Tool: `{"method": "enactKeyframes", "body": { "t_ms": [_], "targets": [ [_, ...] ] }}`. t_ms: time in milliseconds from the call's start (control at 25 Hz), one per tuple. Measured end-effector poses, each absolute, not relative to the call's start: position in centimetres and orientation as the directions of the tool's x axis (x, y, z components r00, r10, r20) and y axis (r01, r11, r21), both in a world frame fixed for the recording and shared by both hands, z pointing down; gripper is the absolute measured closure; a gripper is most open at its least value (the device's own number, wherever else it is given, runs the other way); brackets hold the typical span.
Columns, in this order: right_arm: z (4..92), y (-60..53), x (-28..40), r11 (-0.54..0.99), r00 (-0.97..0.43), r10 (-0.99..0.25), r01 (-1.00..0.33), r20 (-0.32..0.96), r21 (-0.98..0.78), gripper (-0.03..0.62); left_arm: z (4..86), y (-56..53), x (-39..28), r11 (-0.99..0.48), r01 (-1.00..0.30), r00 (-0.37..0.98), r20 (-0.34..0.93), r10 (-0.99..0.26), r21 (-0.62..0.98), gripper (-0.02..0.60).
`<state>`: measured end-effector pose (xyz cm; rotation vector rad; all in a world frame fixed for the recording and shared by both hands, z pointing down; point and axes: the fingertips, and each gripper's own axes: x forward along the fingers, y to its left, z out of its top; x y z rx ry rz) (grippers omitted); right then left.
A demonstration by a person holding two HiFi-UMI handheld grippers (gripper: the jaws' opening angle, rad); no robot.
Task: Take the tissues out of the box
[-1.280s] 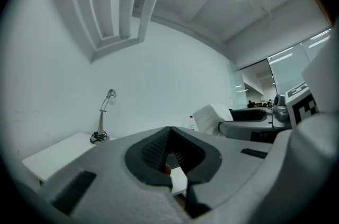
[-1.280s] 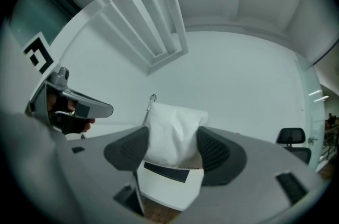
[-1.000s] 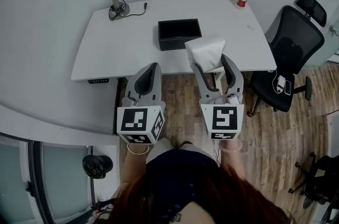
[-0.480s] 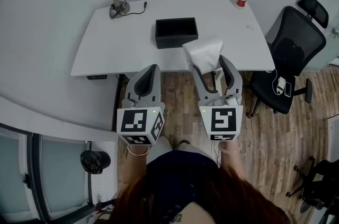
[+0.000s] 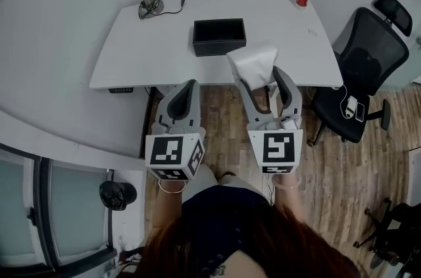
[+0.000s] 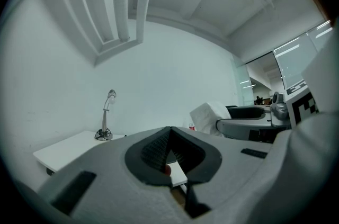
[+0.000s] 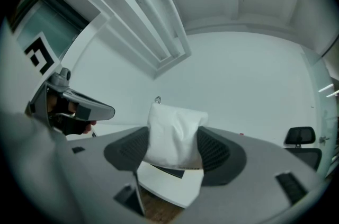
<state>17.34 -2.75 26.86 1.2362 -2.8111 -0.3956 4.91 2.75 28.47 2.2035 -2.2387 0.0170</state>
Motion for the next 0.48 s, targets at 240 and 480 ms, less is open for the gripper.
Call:
{"method": "enactKeyframes", "body": {
  "t_ms": [240, 480],
  "targets": [
    [26.99, -2.8, 17.25, 0.655, -0.686, -0.726, -0.712, -0.052, 0.253, 0.289, 28.68, 2.76, 4.69, 0.026, -1.0, -0.026, 0.02, -0.999, -0.007, 0.56],
    [27.44, -3.33, 16.6, 0.659, -0.688, -0.725, -0.706, -0.035, 0.26, 0.289, 29.37, 2.2, 4.2, 0.017, -1.0, -0.017, 0.034, -0.999, 0.0, 0.56]
  ]
}}
